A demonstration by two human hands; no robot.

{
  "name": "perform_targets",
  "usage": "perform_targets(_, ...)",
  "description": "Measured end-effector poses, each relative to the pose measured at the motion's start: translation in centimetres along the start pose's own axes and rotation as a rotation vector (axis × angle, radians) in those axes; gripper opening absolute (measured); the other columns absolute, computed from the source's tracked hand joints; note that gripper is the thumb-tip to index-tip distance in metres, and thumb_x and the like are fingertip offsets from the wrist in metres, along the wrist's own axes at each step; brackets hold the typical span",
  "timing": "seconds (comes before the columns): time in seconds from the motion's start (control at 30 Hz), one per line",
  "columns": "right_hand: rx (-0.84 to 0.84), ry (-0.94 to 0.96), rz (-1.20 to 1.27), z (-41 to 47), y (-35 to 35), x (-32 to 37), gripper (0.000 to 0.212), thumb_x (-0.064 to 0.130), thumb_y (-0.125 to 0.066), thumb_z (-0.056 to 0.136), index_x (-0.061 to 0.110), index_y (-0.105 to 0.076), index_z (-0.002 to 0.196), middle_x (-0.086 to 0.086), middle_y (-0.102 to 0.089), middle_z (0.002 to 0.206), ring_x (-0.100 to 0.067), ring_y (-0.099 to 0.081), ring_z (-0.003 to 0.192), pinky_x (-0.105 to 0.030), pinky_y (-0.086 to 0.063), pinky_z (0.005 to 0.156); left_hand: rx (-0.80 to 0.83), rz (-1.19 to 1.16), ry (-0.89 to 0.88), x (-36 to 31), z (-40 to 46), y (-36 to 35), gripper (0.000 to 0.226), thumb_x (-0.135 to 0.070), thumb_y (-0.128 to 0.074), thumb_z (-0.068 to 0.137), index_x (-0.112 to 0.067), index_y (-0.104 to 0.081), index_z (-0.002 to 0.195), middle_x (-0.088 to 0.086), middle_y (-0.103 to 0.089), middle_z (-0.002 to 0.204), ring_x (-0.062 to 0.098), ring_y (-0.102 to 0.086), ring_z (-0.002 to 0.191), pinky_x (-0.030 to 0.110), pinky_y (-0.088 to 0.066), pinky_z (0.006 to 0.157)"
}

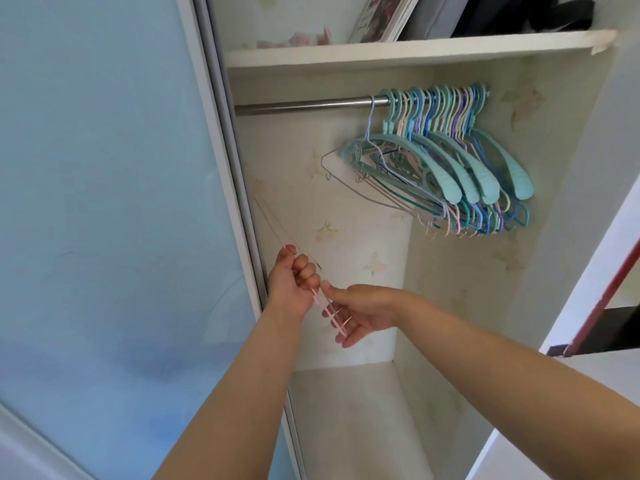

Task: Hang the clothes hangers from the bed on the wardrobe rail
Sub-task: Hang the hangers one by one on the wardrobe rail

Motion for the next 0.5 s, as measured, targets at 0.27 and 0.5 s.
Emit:
perform_targets(0.27, -0.699, 0.325, 0.012, -3.8, 8.8, 3.6, 0.031, 0.012, -0.038, 0.099, 0.007, -0.063, 0.117, -0.002, -0.044, 0.062, -0.015, -0.037, 0.043, -0.019, -0.024, 0.04, -0.222, 0.336, 0.007, 0.6, 0.8, 1.5, 0.021, -0.022, -0.035, 0.103, -0.017, -0.054, 0.109, 0.007, -0.059, 0.102, 0.021, -0.054, 0.092, 0.037, -0.046, 0.082)
perform_targets(0.5, -1.16, 0.583, -1.031, -11.4, 10.1, 14.3, 0.029, 0.017, -0.042, 0.096, 0.017, -0.062, 0.115, -0.019, -0.068, 0.096, -0.038, -0.063, 0.088, -0.036, -0.049, 0.066, -0.365, 0.56, 0.108, 1.3, 0.8, 4.1, 0.05, -0.042, -0.039, 0.101, -0.012, -0.044, 0.141, 0.008, -0.047, 0.132, 0.021, -0.045, 0.107, 0.034, -0.047, 0.077)
Point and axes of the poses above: each hand's wrist, its own z-axis towards the middle knuckle, its own y-axis out of the back of the hand, x = y × z, the point moved 10 cm from there along z, towards the middle knuckle
